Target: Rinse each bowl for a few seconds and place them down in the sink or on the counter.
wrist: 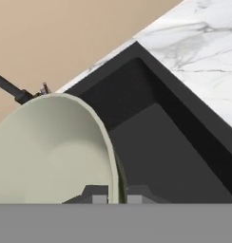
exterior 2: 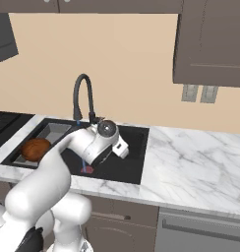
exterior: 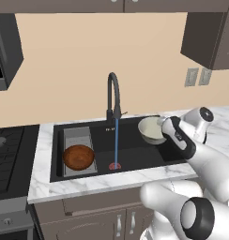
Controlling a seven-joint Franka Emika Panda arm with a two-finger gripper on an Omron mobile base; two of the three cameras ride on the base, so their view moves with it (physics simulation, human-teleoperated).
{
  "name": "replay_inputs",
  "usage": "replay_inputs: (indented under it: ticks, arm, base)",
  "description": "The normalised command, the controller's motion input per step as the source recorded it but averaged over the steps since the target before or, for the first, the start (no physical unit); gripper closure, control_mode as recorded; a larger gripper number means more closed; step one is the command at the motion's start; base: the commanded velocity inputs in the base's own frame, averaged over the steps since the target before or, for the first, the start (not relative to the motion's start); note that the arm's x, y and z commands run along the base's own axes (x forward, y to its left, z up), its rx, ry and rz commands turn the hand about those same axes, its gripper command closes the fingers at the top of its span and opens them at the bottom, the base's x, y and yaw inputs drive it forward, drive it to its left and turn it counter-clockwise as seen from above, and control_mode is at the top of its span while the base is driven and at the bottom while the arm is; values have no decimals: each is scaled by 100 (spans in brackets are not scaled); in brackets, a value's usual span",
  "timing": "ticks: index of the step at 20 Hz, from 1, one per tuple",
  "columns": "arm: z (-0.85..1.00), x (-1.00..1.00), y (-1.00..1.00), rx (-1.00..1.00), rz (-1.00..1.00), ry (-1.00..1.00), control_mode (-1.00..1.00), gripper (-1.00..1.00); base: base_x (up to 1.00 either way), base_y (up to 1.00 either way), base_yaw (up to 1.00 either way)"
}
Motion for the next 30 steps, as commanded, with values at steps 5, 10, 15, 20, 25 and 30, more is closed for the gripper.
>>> replay_inputs:
  ticks: [5,10,15,20,25,30]
  arm:
    - [0,5,27,0,8,3,-100,100]
    - [-2,10,31,0,6,3,-100,100]
    - [-13,17,31,-3,3,0,-100,100]
    - [-15,19,27,-1,2,0,-100,100]
    - [-18,21,16,0,3,0,-100,100]
    - [-13,17,7,0,1,0,-100,100]
  base:
    - [0,0,0]
    - [0,0,0]
    - [0,0,0]
    - [0,0,0]
    - [0,0,0]
    - [0,0,0]
